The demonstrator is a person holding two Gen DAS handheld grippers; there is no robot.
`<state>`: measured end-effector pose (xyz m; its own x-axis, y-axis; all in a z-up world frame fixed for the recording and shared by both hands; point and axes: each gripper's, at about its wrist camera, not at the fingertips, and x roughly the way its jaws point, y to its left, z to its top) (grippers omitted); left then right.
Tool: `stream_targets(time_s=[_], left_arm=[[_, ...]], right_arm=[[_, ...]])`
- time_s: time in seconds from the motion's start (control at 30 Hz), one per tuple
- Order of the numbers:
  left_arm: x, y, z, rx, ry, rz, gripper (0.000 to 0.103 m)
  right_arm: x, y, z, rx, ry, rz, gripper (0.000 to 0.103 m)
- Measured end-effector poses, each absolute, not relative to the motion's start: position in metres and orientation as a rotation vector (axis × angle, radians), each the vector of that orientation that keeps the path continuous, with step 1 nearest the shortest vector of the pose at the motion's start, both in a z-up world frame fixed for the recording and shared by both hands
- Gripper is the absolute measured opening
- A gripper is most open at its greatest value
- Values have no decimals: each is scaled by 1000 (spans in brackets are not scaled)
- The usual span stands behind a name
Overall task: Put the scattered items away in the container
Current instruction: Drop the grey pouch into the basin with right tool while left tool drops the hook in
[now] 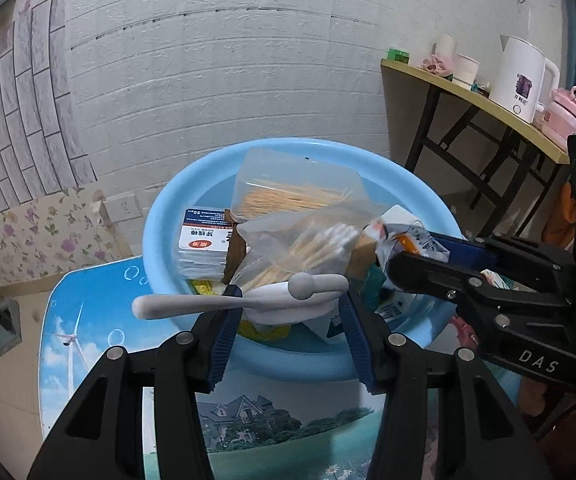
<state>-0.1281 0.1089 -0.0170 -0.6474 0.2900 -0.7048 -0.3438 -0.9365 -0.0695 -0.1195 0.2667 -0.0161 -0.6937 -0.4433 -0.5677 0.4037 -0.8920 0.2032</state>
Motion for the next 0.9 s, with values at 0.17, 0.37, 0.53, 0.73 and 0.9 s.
stream_targets(time_s=[0.17,0.37,0.53,0.73,0.9], left_arm=[[-123,110,-13,-1064,104,2566,77],[-115,104,-6,-1052,80,2588,80],[-105,97,0,-1042,65,2620,84],[-92,92,7,-1042,44,2673,93],[-80,92,12,-1031,53,2683,96]], right_arm=[[-118,265,-19,878,-64,-2510,32],[-113,271,-16,900,-92,-2515,43],[-104,276,-7,870,-105,-2547,50],[-93,282,-2,894,-92,-2593,50],[-85,279,0,933,-91,-2586,51]])
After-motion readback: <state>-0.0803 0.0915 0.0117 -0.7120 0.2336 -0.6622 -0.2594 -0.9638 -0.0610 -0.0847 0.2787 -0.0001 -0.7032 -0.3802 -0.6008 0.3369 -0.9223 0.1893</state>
